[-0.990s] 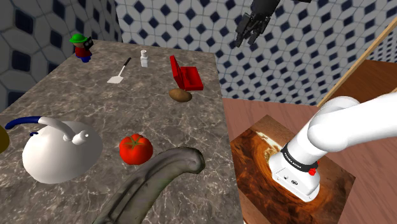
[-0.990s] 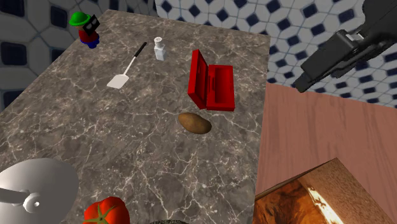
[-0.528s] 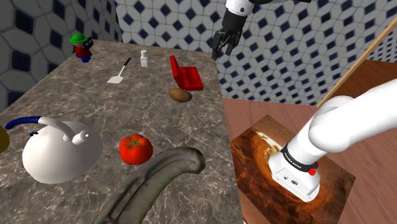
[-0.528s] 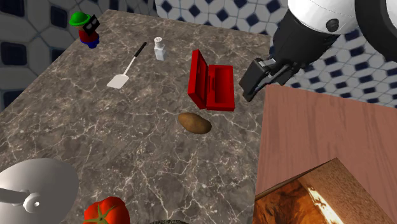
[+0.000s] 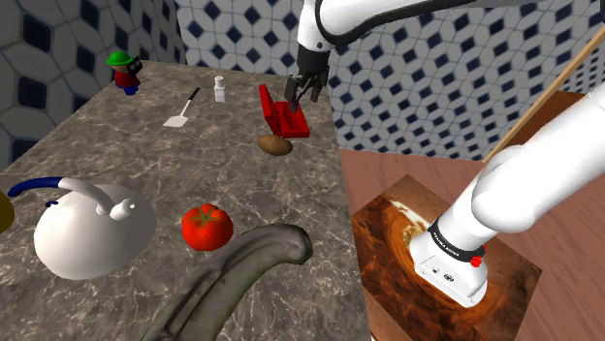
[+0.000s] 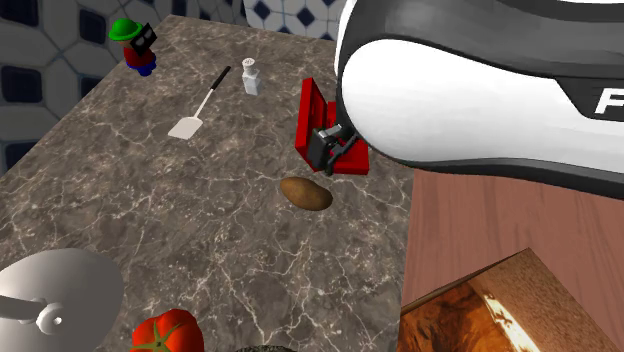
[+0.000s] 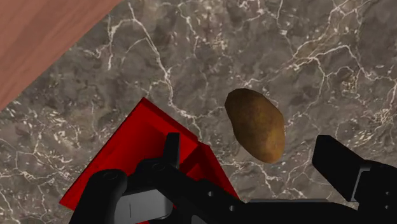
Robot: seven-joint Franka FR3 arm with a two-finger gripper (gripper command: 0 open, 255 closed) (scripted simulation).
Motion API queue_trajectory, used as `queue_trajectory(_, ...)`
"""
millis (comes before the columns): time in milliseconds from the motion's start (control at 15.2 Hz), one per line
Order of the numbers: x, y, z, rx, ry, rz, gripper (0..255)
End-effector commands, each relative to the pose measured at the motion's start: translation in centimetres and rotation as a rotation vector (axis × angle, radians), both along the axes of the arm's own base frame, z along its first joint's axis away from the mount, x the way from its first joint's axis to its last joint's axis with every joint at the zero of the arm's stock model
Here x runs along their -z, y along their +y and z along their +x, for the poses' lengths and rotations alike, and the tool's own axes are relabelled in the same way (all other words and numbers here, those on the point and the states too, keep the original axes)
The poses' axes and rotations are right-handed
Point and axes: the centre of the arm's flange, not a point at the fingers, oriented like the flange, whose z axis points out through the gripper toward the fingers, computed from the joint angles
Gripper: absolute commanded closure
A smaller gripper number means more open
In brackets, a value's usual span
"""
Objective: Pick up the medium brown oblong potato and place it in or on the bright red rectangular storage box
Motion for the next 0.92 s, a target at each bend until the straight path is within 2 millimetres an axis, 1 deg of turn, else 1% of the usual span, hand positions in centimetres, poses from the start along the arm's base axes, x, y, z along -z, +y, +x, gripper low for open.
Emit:
queue_trajectory(0,2.1,1.5,1.5,-0.021,0.009,-0.015,0)
queue_trajectory(528,9.9,8.2,6.3,-0.103,0.047,-0.078,0)
queue_trajectory(594,10.3,8.6,6.5,-0.107,0.049,-0.081,0)
queue_trajectory(858,12.4,8.5,6.5,-0.107,0.049,-0.081,0)
